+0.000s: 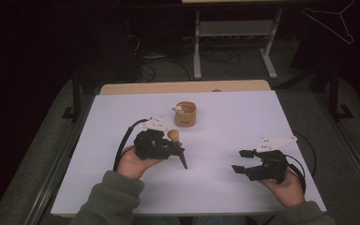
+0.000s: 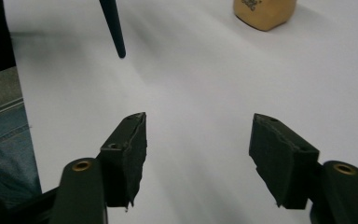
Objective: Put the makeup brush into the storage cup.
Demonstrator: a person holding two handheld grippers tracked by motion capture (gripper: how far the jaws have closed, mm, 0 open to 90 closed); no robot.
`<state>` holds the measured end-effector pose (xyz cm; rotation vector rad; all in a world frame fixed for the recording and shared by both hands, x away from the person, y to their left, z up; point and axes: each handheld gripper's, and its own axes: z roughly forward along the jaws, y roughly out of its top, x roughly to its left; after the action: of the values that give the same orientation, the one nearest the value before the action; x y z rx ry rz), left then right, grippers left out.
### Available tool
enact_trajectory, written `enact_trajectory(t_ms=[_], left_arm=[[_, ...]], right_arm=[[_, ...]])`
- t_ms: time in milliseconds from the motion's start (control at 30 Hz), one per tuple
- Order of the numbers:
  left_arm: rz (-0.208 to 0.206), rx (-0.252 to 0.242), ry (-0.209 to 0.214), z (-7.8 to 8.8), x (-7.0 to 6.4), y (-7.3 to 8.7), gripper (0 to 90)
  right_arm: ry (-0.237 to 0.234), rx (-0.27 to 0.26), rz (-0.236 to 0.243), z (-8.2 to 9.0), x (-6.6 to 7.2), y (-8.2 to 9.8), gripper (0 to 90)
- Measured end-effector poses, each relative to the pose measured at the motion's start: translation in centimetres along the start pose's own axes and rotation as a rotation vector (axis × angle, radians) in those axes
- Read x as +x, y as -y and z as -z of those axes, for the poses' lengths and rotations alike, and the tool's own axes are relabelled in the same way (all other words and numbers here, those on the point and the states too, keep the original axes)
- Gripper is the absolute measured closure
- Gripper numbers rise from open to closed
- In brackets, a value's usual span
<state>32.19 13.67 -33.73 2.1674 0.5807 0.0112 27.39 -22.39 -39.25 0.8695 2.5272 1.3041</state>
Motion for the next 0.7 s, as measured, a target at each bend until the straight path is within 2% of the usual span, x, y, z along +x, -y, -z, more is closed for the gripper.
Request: enact_trajectory(t_ms=[100, 367, 700], left_arm=[[0.020, -0.011, 0.009, 0.0, 0.6, -1.0, 72.2], [0.019, 0.013, -0.022, -0.4, 2.6, -4.3, 72.2], [0.054, -0.007, -0.062, -0.2, 4.5, -7.8, 72.2]], right_arm=[[0.016, 0.002, -0.010, 0.3, -0.3, 0.3, 33.2], [0.025, -0.006, -0.026, 0.5, -0.8, 0.4, 31.0], [0.029, -0.013, -0.036, 0.6, -1.2, 0.5, 29.1]])
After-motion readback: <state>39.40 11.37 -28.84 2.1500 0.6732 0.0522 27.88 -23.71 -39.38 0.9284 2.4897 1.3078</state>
